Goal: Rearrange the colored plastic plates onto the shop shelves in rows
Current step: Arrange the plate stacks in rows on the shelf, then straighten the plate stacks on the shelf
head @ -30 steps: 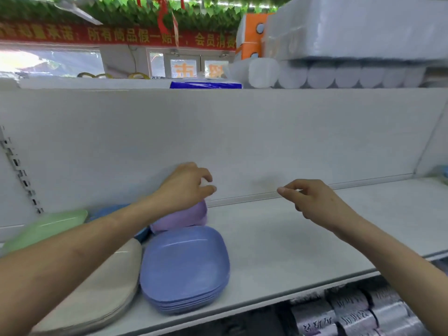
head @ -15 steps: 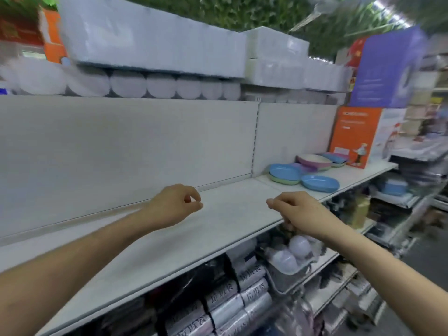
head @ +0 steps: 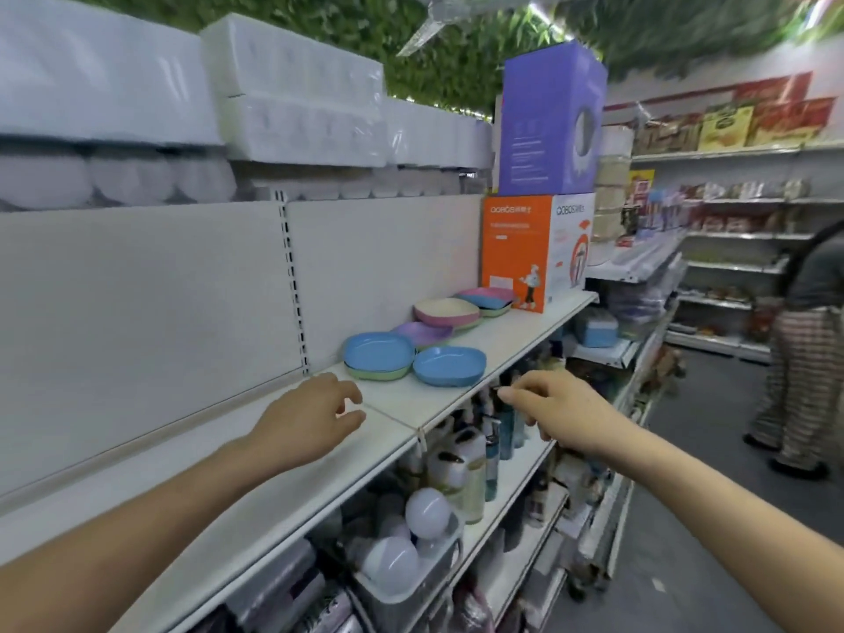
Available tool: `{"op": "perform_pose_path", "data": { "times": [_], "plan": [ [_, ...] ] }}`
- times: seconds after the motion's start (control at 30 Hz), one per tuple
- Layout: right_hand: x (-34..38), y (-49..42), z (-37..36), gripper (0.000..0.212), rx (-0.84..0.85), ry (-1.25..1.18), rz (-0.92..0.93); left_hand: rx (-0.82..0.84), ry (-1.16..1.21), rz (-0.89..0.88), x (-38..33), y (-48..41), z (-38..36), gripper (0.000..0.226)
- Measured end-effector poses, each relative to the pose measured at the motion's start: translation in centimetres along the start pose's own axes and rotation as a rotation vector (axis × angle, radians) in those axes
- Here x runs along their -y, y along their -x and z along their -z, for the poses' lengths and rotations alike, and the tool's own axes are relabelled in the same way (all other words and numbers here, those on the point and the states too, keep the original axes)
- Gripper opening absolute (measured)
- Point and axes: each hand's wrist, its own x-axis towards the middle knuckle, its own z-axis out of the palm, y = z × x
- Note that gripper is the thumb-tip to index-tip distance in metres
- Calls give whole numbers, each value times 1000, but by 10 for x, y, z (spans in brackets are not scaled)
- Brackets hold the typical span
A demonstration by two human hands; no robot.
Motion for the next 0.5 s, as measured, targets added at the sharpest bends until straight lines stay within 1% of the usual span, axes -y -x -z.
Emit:
{"op": "perform_pose_path", "data": {
  "times": [0.1,0.17,0.3,0.5],
  "plan": [
    [-24,-47,6,26,-17,25,26,-57,18,30,5,-54,-11,26],
    [-40,-74,4,22,1,11,41,-98,26,85,13,-88,-13,27],
    [-65,-131,-3,24,68,-3,49,-149,54,210,30,-145,-29,28],
    [-83,-193,-24,36,140,29,91,-85,17,296,48,-185,-56,37]
  ]
}}
